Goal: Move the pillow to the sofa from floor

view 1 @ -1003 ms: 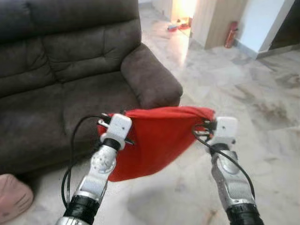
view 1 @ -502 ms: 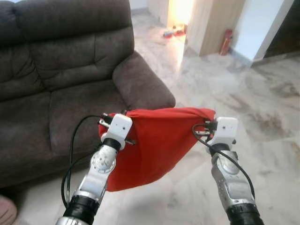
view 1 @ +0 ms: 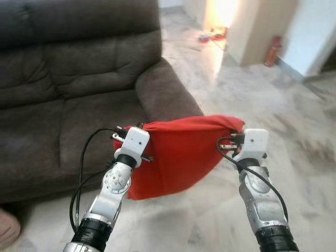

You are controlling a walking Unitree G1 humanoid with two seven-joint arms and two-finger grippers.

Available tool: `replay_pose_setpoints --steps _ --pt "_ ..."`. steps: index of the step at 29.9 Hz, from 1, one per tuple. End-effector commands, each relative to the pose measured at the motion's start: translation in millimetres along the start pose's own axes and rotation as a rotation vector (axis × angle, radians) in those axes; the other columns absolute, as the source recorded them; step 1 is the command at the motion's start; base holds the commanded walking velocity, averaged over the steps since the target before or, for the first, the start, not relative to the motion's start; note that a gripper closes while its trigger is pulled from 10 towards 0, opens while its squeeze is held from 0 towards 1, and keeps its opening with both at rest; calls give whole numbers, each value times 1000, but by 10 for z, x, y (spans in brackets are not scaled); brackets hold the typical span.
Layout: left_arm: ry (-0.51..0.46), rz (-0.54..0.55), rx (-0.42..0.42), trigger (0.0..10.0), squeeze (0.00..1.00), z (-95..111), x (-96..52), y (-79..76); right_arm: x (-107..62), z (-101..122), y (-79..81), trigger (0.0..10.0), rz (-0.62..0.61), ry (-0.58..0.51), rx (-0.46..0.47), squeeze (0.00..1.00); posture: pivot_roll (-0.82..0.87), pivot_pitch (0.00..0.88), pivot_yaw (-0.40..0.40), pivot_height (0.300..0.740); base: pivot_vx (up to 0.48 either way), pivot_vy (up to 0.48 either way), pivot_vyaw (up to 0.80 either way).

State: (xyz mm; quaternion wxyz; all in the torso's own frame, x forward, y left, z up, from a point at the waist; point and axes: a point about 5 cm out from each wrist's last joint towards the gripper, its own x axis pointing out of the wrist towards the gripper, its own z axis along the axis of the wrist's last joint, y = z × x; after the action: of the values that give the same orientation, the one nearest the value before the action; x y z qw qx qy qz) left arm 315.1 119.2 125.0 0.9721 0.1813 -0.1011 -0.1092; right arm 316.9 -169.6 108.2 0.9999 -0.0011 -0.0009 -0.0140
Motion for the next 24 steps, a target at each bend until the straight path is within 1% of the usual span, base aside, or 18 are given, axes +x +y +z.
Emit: replay_pose_setpoints --steps 1,11,14,24 --pt "-112 84 1 10000 0 223 60 192 6 38 -20 10000 -10 -16 4 0 106 53 -7 740 0 0 794" --pt "-118 48 9 10000 0 234 67 125 12 48 -3 10000 2 -20 15 0 108 57 -9 740 0 0 759" --pt "-121 52 4 10000 0 237 61 112 11 48 8 10000 6 -19 29 0 108 59 -9 740 0 0 0" --pt "-132 25 -13 10000 0 261 59 92 10 55 40 10000 22 -26 18 0 113 62 -9 740 0 0 0"
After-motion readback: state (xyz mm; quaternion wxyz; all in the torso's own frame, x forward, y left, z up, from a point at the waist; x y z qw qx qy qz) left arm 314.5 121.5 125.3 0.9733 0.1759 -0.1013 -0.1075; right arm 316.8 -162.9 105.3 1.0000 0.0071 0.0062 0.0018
